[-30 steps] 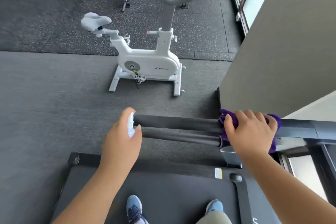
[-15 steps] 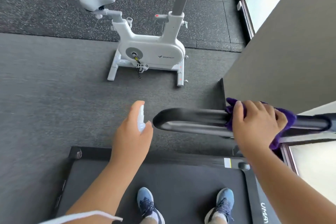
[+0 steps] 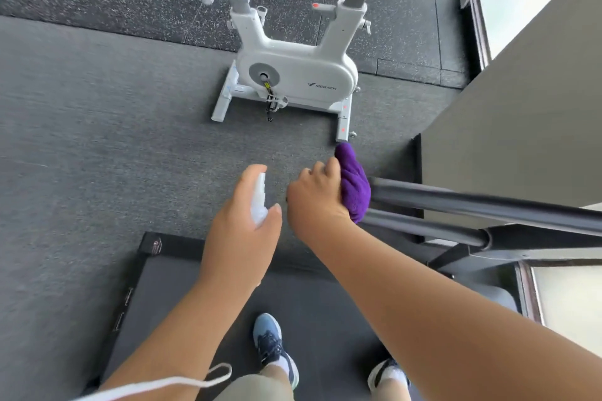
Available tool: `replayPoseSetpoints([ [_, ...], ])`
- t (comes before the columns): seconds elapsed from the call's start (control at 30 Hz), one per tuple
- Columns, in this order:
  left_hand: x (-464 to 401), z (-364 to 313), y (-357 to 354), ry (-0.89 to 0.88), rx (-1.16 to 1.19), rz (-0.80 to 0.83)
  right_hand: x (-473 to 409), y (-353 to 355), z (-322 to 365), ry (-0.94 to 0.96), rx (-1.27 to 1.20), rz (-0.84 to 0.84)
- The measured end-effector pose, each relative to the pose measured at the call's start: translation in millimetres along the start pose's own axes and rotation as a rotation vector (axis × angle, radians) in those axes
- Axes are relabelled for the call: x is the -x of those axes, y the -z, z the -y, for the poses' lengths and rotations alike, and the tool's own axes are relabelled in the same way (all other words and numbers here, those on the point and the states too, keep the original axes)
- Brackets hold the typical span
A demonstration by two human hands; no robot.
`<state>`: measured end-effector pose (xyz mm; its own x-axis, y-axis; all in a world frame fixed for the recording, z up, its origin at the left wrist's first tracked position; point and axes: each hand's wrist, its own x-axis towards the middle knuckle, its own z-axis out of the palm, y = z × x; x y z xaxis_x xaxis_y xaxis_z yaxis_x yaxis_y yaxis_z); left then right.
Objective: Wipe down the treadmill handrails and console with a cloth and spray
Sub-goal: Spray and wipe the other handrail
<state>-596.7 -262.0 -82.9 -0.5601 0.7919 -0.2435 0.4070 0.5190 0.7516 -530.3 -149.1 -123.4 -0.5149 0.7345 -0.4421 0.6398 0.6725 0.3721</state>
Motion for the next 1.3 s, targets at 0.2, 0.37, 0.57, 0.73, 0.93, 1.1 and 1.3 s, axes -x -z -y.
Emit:
replayPoseSetpoints([
  [0.2, 13, -42, -21, -0.026, 0.051, -0.019, 38, -19, -55, -0.042, -0.367, -0.338],
  [0.37, 32, -80, -58, -0.020, 0.079, 0.015, 70, -74, -158, -0.206, -0.643, -0.447],
  [0.57, 41, -120, -119, -0.016, 0.066, 0.082, 127, -173, -284, -0.360, -0.562, -0.575],
  [0.73, 44, -134, -140, 0.015, 0.072, 0.045, 149, -223, -354, -0.453, -0.559, -0.593],
  [0.93, 34, -101, -112, 0.118, 0.118, -0.088, 128, -196, -316, -0.682, -0.620, -0.505],
  [1.1, 29, -59, -80, 0.168, 0.165, -0.068, 95, -138, -232, -0.595, -0.601, -0.457],
  [1.3, 13, -5, -70, 0.304, 0.401, 0.020, 52, -75, -129, -0.441, -0.535, -0.481],
])
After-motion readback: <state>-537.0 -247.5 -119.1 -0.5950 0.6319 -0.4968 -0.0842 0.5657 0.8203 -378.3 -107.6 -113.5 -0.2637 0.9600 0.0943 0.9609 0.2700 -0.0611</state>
